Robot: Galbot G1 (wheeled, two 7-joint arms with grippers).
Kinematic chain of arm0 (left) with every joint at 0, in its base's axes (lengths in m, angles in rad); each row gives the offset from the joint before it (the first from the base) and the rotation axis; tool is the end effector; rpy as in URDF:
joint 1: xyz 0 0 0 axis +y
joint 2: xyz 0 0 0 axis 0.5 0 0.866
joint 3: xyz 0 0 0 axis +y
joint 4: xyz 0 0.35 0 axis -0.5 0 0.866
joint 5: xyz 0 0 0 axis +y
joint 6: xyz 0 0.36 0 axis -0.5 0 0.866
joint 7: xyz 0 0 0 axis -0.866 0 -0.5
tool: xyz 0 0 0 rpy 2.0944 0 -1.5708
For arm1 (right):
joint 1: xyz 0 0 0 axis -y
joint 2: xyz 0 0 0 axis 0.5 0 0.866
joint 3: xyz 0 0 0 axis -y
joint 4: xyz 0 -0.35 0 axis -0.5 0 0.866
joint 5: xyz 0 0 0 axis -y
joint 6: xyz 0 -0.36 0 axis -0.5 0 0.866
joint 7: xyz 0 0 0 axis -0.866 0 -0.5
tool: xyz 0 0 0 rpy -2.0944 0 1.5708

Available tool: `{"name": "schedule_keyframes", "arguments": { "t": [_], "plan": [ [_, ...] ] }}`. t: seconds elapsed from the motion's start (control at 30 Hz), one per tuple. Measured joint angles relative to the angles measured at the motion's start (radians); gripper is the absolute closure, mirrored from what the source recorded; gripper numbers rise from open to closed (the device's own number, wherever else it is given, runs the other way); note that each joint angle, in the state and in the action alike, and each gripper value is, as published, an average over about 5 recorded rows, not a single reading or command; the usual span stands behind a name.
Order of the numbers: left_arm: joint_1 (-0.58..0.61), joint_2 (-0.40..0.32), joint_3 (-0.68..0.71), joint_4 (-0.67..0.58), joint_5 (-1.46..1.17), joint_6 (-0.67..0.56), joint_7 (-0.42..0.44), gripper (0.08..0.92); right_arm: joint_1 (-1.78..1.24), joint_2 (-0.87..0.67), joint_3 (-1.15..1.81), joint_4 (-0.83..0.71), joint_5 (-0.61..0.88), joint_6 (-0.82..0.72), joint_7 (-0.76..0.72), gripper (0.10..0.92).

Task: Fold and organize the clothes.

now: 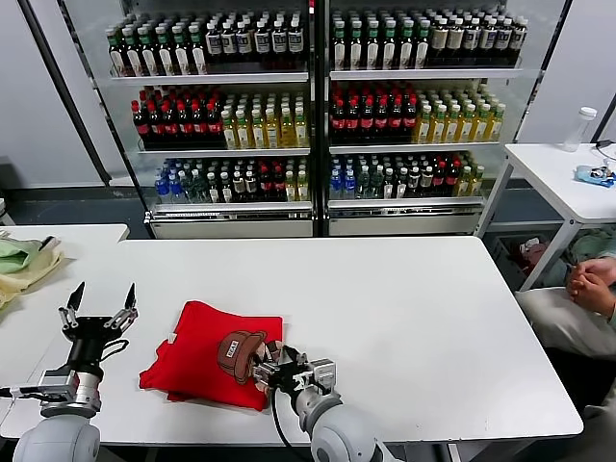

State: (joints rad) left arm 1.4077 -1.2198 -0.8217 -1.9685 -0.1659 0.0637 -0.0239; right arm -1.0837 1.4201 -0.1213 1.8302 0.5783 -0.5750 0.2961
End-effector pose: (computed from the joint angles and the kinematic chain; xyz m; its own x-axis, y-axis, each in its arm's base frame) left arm 0.2389 0.1639 -0.2656 -0.9851 -0.1608 -0.0613 -0.1713 0.9517 0.2548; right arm 0.2674 0.1681 -0.2961 -0.7009 -0.5279 0.4796 -0.4126 0.8486 0.3312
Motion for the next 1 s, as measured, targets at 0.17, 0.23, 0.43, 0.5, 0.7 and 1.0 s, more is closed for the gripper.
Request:
{"name": "schedule_keyframes", "arguments": {
  "t": [0.17, 0.23, 0.43, 0.5, 0.7, 1.0],
  "plan": [
    [0.002, -0.004, 0.001, 0.006, 0.005, -0.003, -0.002, 0.177, -0.002, 0.004, -0.001, -0.003, 0.028, 0.000, 0.013, 0.456],
    [0.001, -0.005, 0.003, 0.008, 0.006, -0.004, -0.002, 0.177, -0.003, 0.004, 0.001, -0.003, 0.034, 0.000, 0.017, 0.508],
    [-0.006, -0.010, 0.016, 0.017, 0.010, -0.006, -0.004, 0.177, -0.007, 0.000, 0.011, 0.000, 0.043, 0.000, 0.014, 0.681],
    [-0.009, -0.011, 0.021, 0.020, 0.011, -0.006, -0.004, 0.177, -0.006, -0.001, 0.018, 0.004, 0.042, 0.000, 0.008, 0.741],
    [-0.016, -0.007, 0.027, 0.029, 0.012, -0.006, -0.005, 0.177, 0.005, -0.025, 0.063, 0.047, 0.027, -0.007, -0.018, 0.893],
    [-0.032, -0.008, 0.049, 0.038, 0.016, -0.003, -0.005, 0.177, 0.029, -0.142, 0.194, 0.129, 0.006, -0.012, -0.114, 0.911]
  ]
}}
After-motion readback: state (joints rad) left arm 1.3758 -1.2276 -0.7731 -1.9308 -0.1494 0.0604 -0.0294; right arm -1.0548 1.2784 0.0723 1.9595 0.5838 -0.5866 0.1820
